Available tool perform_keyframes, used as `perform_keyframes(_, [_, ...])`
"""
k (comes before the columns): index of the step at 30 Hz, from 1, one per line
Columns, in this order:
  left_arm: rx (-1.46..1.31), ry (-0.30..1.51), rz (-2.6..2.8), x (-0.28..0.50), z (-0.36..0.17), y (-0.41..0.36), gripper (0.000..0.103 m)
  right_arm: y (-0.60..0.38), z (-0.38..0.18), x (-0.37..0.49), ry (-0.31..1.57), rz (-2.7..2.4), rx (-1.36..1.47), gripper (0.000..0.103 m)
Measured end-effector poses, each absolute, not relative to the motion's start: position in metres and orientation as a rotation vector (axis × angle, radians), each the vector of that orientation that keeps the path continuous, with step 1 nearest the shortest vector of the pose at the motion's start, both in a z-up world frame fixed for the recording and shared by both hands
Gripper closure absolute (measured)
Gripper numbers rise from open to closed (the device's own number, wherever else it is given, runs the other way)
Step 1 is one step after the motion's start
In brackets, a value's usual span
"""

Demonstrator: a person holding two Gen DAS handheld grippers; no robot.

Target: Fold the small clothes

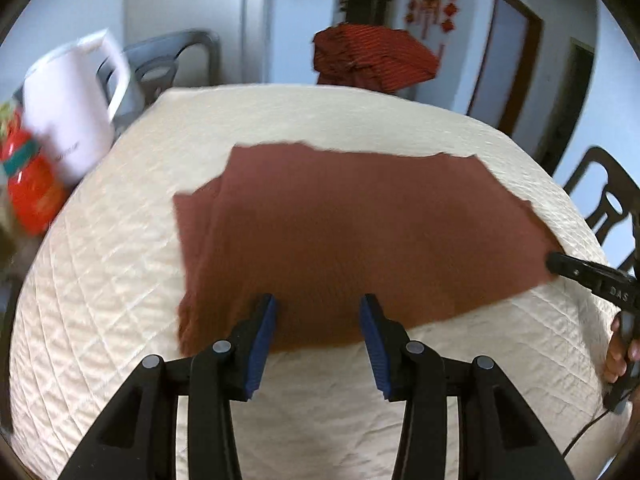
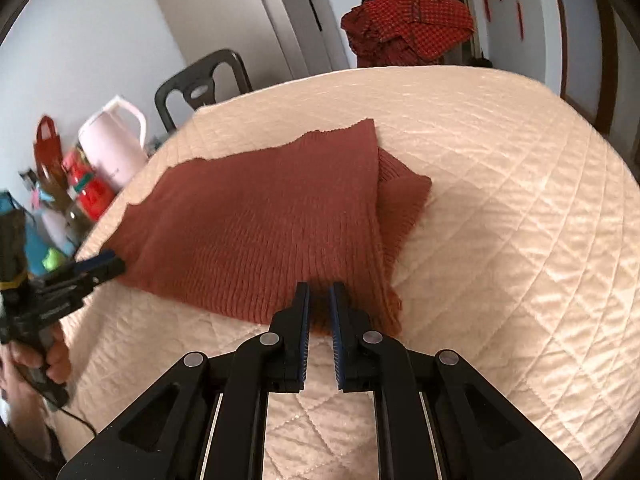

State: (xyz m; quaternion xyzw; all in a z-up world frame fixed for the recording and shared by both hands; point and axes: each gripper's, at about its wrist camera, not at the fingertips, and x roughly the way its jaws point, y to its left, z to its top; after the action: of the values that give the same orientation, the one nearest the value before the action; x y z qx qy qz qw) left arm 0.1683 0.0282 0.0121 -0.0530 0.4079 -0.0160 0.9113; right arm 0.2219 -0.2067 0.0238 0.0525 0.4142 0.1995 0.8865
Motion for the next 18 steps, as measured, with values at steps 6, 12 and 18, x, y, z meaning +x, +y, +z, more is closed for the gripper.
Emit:
perform_keyframes(6, [-0.137, 0.834, -0.039, 0.165, 0.007, 0.032, 0.057, -0.207, 0.023, 0.222, 0.868, 0.415, 0.096, 0.093])
perform_keyframes(12, [-0.164, 0.825, -0.047, 0.163, 0.007, 0.039, 0.057, -0.209, 0.024, 0.22, 0.87, 0.409, 0.101, 0.093])
perform_keyframes(18, [-0.157, 0.775, 0.002, 0.153, 0.016, 0.054, 0.057, -0.208, 0.035, 0.215, 0.83, 0.365, 0.086, 0.093])
